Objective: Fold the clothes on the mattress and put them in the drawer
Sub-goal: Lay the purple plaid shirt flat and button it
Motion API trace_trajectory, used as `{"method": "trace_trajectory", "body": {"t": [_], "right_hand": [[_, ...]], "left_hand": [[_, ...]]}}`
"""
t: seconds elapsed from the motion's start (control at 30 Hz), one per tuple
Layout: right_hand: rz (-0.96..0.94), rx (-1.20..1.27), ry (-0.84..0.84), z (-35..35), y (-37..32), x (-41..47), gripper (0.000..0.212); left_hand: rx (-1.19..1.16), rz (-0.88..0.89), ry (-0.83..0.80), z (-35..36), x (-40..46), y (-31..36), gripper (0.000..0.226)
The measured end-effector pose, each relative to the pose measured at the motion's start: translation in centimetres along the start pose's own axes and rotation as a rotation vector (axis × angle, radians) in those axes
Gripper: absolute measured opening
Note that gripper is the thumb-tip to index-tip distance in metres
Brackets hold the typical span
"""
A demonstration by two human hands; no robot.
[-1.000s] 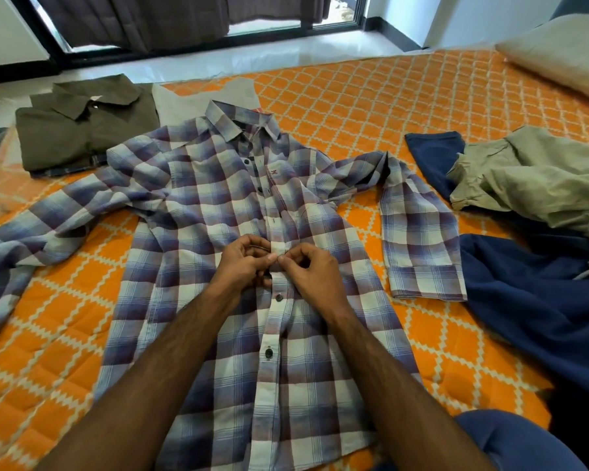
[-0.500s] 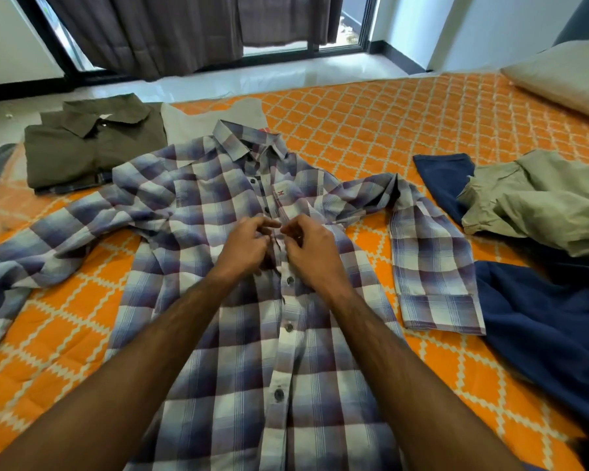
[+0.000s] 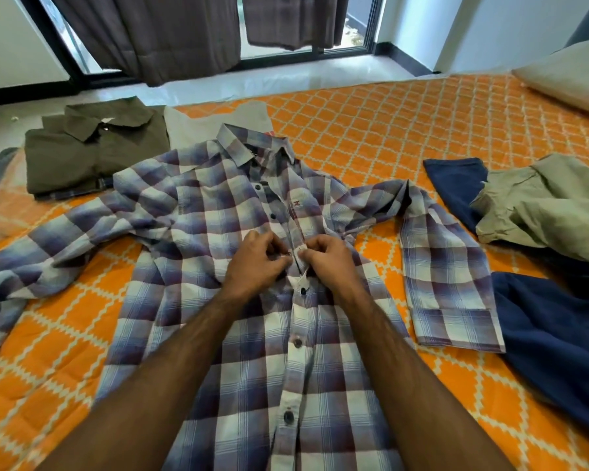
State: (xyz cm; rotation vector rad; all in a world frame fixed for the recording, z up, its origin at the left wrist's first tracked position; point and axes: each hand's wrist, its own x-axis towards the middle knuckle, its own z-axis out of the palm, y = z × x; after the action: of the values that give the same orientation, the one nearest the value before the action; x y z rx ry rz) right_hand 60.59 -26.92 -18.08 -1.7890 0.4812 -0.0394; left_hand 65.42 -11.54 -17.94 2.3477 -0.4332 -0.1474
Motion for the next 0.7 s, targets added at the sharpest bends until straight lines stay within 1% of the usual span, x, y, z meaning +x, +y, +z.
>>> {"method": "trace_trajectory", "body": {"t": [0.1,0.17,0.23,0.4,0.5,0.7], "right_hand": [[-0.024,-0.027,0.051,0.5,-0.1,-0.2,0.014],[-0.021,-0.013,0.057,0.5,-0.1,-0.2,0.012],[-0.014,0.0,0.057,0.6,-0.1,-0.3,0.007],[0.001,-0.001,0.07,1.0,-0.2,-0.3,0.01],[0.01,-0.006,0.069,1.2,-0.2,-0.3,0.01],[0.008,0.001,0.058,1.6,0.0,-0.6,0.008]], "left_hand": [[-0.112,-0.108,-0.054,-0.1,0.4,0.1,0.013],[-0.199,-0.186,-0.091,-0.2,0.7,0.5,0.01],[-0.232,-0.243,-0.104,-0.4,0.9,1.0,0.011],[-0.449,-0.367,-0.102,-0.9,0.8,1.0,0.005],[-0.479,-0.378,-0.07,-1.3,0.6,1.1,0.003],[-0.521,-0.372,-0.09,-1.2,0.5,0.7,0.008]]}}
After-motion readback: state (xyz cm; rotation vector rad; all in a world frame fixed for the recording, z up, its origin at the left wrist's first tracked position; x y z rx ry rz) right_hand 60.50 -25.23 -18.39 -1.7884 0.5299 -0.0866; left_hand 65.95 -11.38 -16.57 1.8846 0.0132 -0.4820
